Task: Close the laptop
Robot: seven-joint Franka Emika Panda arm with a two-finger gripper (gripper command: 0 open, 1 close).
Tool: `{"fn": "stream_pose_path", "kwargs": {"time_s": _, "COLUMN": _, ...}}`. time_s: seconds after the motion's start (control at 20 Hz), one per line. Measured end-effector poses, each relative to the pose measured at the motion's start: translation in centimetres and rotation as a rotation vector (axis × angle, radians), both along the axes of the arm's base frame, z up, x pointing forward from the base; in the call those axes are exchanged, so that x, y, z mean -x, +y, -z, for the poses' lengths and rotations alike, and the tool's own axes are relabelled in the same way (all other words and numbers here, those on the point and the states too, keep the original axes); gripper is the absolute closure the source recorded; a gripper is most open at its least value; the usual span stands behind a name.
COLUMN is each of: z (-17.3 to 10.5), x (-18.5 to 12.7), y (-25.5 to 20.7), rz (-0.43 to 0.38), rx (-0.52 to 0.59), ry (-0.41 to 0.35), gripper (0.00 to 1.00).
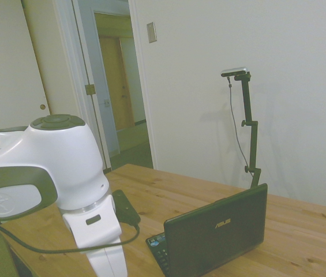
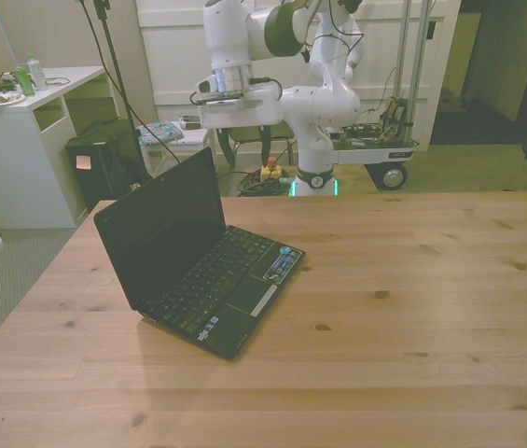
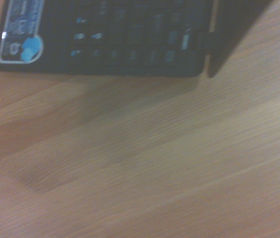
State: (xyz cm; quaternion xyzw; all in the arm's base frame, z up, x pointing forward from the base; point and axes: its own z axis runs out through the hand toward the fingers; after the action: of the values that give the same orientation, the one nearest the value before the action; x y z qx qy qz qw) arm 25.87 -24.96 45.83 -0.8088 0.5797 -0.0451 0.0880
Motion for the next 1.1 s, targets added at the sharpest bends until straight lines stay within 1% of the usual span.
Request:
{"fn": "stream_pose_path", "kwargs": {"time_s": 0.15, "z": -0.3, "x": 0.1, "y": -3.8, "rz": 0.012, "rx": -0.003, "ry": 0.005, "gripper": 0.0}}
{"fn": "stream_pose_path", "kwargs": {"time_s": 0.45, "z": -1.8, "x": -2.1, "y": -9.8, "rz": 0.014, "rx": -0.01, "ry": 0.022, "gripper": 0.0}}
{"fn": "stream_pose_path", "kwargs": {"time_s": 0.8, "z": -3.5, "x": -3.0, "y": -16.9, "rz": 0.061, "rx": 0.012, "ry": 0.049, "gripper": 0.0}}
{"fn": "stream_pose_path", "kwargs": {"time_s": 0.95, "z": -4.3, "x": -4.5, "y": -19.8, "rz": 0.062, "rx": 0.03, "ry": 0.04, "gripper": 0.0}}
{"fn": "stream_pose_path", "kwargs": {"time_s": 1.1, "z": -5.1, "x": -7.0, "y": -21.8, "rz": 0.051, "rx": 0.036, "ry": 0.031, "gripper": 0.0}}
